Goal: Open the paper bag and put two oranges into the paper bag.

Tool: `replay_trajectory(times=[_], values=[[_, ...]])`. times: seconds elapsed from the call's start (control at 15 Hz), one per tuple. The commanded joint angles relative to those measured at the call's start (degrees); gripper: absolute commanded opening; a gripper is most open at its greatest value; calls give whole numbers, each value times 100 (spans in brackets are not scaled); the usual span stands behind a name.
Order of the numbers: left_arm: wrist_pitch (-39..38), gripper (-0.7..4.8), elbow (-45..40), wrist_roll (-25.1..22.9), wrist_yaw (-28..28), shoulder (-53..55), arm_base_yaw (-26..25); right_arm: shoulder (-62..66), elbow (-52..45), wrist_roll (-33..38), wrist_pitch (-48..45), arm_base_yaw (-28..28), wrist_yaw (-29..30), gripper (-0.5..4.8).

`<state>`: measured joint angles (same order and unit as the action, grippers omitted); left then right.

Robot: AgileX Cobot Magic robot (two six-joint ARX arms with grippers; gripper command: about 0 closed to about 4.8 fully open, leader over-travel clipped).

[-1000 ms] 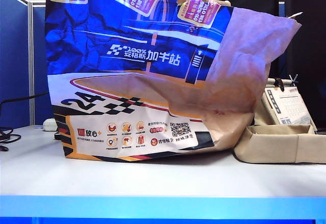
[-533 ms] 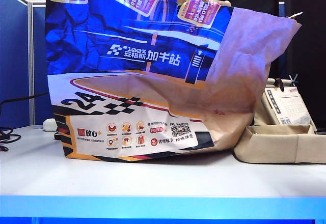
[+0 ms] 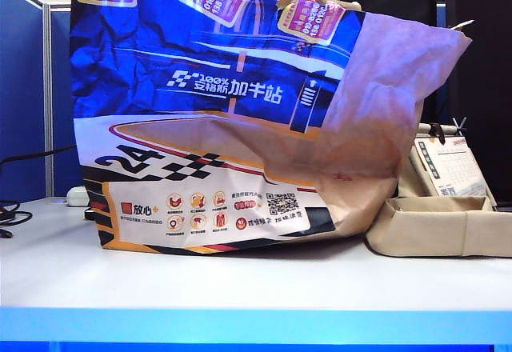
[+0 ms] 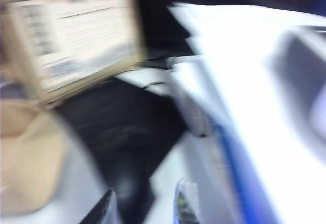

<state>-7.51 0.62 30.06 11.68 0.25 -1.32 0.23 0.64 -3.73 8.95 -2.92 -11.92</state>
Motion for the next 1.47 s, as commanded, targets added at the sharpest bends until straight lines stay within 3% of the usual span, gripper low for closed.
replay_trajectory(times=[0.07,0.27,0.8,0.87,0.93,1.07,1.13,1.27,1.47], values=[[70,152,-4,-24,-31,0,59,-7,-35,17,-107,-570,-55,149],[72,152,-4,-24,-31,0,85,-7,-33,17,-109,-258,-57,149],[72,152,-2,-24,-31,0,83,-7,-33,17,-109,-267,9,149],[79,152,-2,-433,-136,0,81,-9,-33,-302,-129,-275,-31,149],[28,152,-2,-1359,-516,0,79,-9,-33,-970,-160,-291,-234,149],[-319,152,-4,-2948,-1421,2,79,-7,-33,-1012,-151,-286,-269,149],[-286,152,-4,-2942,-1462,0,79,-7,-33,-951,-153,-282,-208,149],[-297,152,-4,-2942,-1405,0,81,-9,-33,225,129,-267,730,149],[-297,152,-4,-2942,-1405,0,81,-9,-33,223,22,-267,890,149]])
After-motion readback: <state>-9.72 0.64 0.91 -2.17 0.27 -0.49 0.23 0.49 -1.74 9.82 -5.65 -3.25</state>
